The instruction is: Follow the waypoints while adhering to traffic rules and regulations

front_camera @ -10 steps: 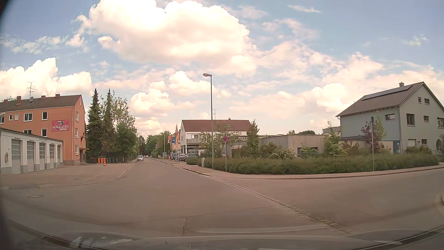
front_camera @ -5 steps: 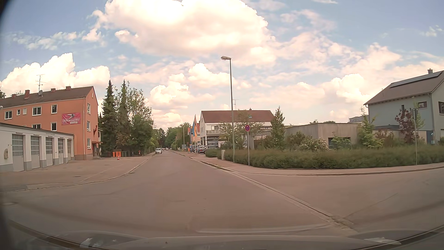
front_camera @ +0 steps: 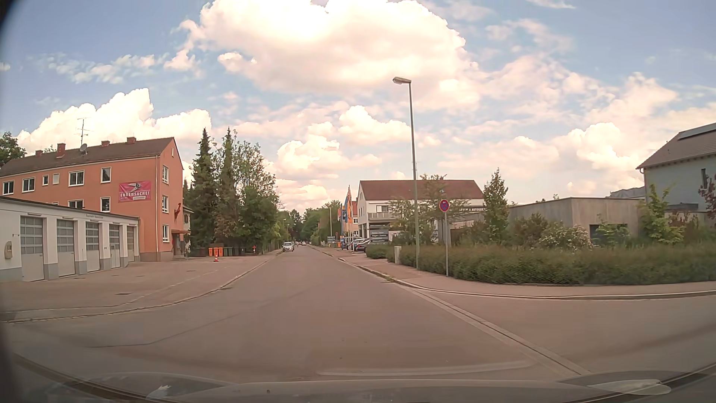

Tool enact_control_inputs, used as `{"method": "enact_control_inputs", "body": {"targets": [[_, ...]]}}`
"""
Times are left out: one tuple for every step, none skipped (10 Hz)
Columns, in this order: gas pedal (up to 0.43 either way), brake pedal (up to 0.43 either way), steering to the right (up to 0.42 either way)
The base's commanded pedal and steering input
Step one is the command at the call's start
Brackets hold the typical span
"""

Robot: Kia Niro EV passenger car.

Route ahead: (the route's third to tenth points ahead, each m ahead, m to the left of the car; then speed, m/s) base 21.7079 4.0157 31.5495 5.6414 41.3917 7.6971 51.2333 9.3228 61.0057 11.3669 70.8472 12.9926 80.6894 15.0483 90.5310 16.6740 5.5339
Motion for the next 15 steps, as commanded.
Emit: {"method": "enact_control_inputs", "body": {"targets": [[0.079,0.018,-0.111],[0.079,0.018,-0.096],[0.079,0.018,-0.083],[0.079,0.018,-0.073],[0.079,0.018,-0.071],[0.079,0.018,-0.066],[0.079,0.018,-0.053],[0.079,0.018,-0.040],[0.079,0.018,-0.032],[0.079,0.018,-0.029],[0.087,0.018,-0.029],[0.110,0.018,-0.029],[0.130,0.018,-0.029],[0.130,0.018,-0.029],[0.130,0.018,-0.029]]}}
